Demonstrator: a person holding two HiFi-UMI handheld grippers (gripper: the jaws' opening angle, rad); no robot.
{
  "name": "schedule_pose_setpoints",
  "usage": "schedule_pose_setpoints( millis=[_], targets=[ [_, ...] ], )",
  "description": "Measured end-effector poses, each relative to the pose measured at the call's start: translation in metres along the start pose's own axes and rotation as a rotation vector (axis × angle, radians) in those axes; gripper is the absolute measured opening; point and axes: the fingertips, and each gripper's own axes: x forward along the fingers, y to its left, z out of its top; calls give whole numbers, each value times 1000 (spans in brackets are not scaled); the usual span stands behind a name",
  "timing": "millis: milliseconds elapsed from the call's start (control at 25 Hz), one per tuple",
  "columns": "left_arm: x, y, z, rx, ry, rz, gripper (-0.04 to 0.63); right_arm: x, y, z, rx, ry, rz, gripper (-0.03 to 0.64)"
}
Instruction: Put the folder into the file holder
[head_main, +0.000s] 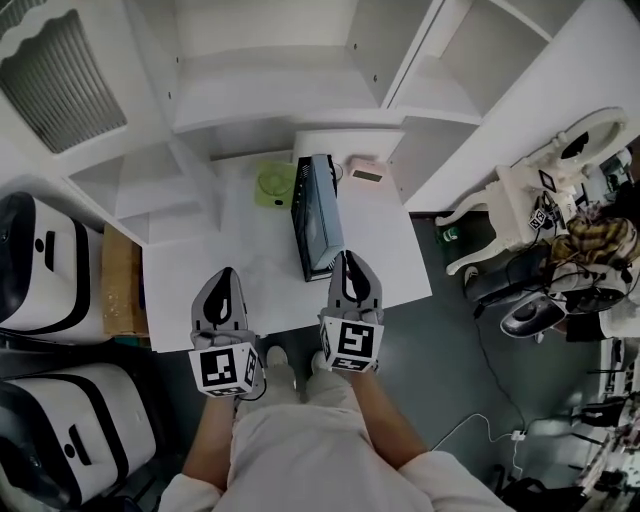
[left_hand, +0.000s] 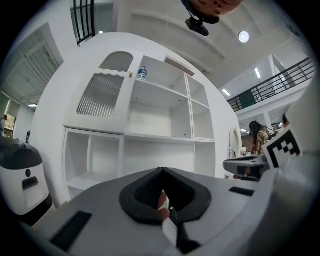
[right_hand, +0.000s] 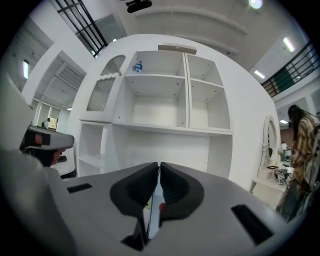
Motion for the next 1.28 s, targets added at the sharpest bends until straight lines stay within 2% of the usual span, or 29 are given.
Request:
schedule_pose_setpoints(
  millis=[40,280,480,720,960,1160,1280],
  targets=[
    [-6,-4,1,0,-4,5,-8,-7,0,3,2,-6,11,0],
    [-50,-39,8,14,-22,31,-8,-60,-5,14,-2,-45,79,-2],
    [-100,-88,6,29,-24,60,-8,-126,-24,17,-16,-71,139,-2],
    [-180,-154,-1,14,3,102,-8,-220,-46,14,-35,-42,218,-2],
    [-237,-206,7,44,5,87,-8,-292,-65,14,3,-45,231,-2],
    [-263,-230,12,85,-14,67,-8,-329,-59,13,0,-80,259,-3],
    [-272,-233,13,79,-3,52,-8,-341,-49,7,5,-53,293,-3]
  ],
)
